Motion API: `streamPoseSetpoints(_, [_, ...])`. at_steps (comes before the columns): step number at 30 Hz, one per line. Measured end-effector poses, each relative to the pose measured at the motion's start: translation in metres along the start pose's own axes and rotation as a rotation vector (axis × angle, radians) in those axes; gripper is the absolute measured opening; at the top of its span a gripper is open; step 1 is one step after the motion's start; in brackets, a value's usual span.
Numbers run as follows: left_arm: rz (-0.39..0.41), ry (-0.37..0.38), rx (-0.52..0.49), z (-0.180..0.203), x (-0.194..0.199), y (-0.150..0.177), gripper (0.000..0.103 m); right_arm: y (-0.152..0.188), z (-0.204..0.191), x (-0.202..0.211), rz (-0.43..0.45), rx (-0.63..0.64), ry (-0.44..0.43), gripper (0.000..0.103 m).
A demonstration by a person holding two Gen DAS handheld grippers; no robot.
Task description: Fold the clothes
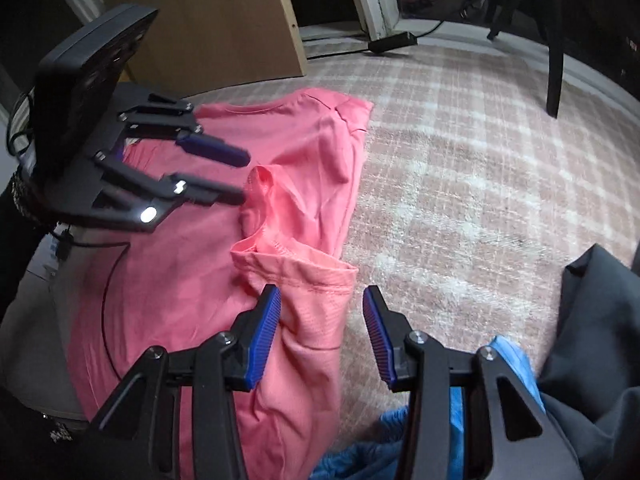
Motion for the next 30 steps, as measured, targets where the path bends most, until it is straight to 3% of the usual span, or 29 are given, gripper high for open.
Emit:
streamPoseSetpoints(5, [-0.016,0.012,-0.023,0.002,-0.012,-0.003,0.033,0.001,0.005,-0.007,0.000,-0.020,-0.041,0.041])
streamPoseSetpoints(6, [-0.024,0.014,-0.026,0.003,-0.015,-0.003,0.032,0.000,0.001,-0.006,0.005,-0.015,-0.049,0.039])
streamPoseSetpoints(7, [-0.030,0.015,-0.025,0.002,-0.016,-0.002,0.032,-0.002,-0.002,-0.006,0.010,-0.010,-0.056,0.027])
streamPoseSetpoints(8, [-0.034,0.016,-0.023,0.002,-0.017,0.000,0.028,-0.003,-0.006,-0.005,0.014,-0.006,-0.063,0.019])
streamPoseSetpoints(9, [-0.039,0.015,-0.017,0.002,-0.018,0.001,0.012,-0.004,-0.009,-0.004,0.019,-0.001,-0.070,0.018])
streamPoseSetpoints(10, [-0.047,0.011,-0.009,0.001,-0.018,0.002,0.005,-0.005,-0.011,-0.003,0.028,0.001,-0.078,0.012])
streamPoseSetpoints(11, [-0.050,-0.002,0.002,-0.001,-0.017,0.002,0.003,-0.004,-0.010,0.001,0.048,-0.009,-0.086,0.004])
streamPoseSetpoints(17, [0.068,-0.105,0.041,-0.013,0.016,-0.034,0.003,0.006,0.020,0.040,0.228,-0.162,-0.028,0.004])
streamPoseSetpoints(20, [0.120,-0.115,0.017,-0.007,0.015,-0.075,0.003,0.015,0.029,0.051,0.296,-0.210,0.084,0.004])
streamPoseSetpoints(25, [0.147,-0.065,-0.074,0.028,-0.025,-0.139,0.003,0.031,0.048,0.048,0.293,-0.275,0.162,0.003])
streamPoseSetpoints(27, [0.152,-0.036,-0.096,0.041,-0.045,-0.160,0.007,0.043,0.058,0.042,0.230,-0.301,0.173,0.003])
streamPoseSetpoints(30, [0.100,-0.075,-0.067,0.038,-0.074,-0.178,0.010,0.055,0.071,0.042,0.179,-0.355,0.168,0.005])
Point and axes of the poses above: each gripper's, at about its wrist camera, not at the fingertips, and x roughly against the way its jaws point, z to its right, y to its underside, the point moved 5 cm from there along -x, roughly the way its jaws point, and after that the axes turned 3 degrees about -z, right-handed, at the moved point
